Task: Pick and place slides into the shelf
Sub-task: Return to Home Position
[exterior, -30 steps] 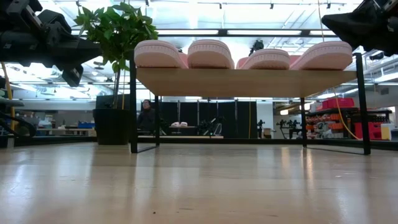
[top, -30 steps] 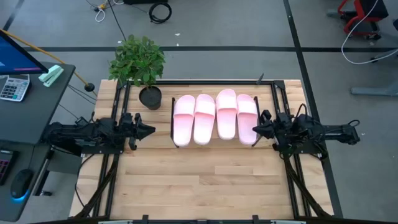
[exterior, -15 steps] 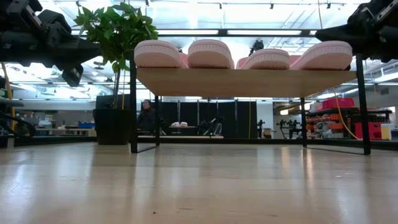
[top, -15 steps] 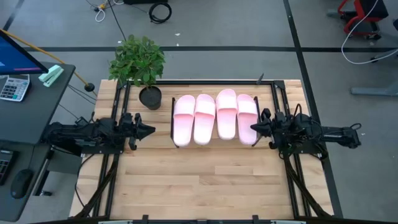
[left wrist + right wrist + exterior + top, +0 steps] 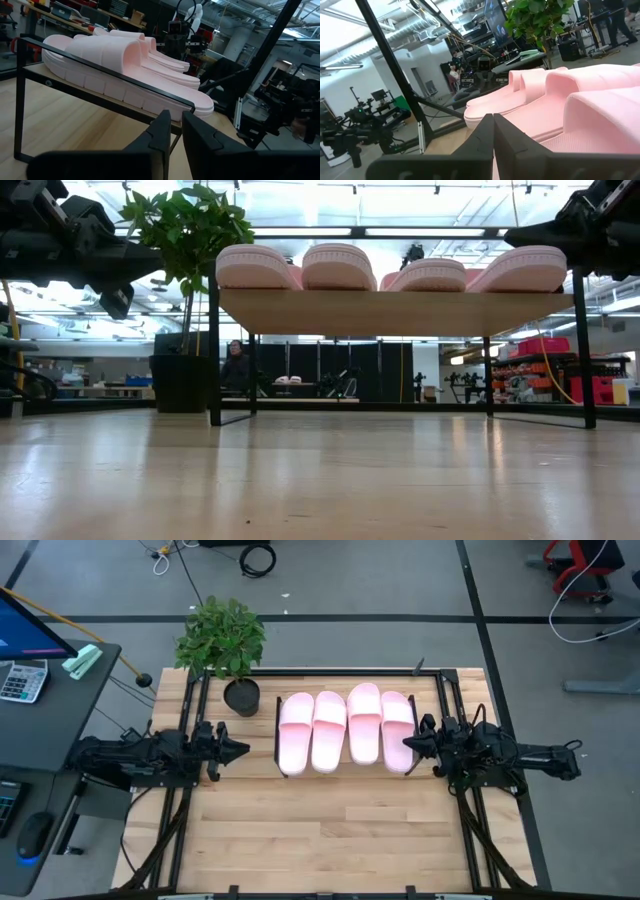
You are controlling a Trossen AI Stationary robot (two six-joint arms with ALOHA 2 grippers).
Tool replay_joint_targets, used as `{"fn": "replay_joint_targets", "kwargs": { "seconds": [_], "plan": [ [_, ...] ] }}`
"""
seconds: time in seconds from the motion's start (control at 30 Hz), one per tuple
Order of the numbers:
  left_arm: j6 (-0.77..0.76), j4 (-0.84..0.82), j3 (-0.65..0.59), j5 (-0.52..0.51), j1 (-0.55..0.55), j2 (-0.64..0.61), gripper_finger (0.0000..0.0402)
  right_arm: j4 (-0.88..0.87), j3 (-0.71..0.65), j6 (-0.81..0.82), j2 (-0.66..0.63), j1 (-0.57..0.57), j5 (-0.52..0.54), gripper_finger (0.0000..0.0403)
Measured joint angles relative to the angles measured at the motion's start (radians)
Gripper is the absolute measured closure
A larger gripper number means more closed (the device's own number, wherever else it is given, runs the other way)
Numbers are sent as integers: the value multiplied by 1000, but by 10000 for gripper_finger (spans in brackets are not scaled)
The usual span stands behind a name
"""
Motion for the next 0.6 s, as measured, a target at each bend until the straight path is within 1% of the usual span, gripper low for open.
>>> {"fn": "replay_joint_targets", "kwargs": {
  "seconds": [0.4, 0.6],
  "plan": [
    [0, 0, 0, 0, 0, 0, 340, -2, 0, 1, 1, 0, -1, 396],
    [-1, 0, 0, 0, 0, 0, 347, -3, 0, 1, 1, 0, -2, 396]
  ]
}}
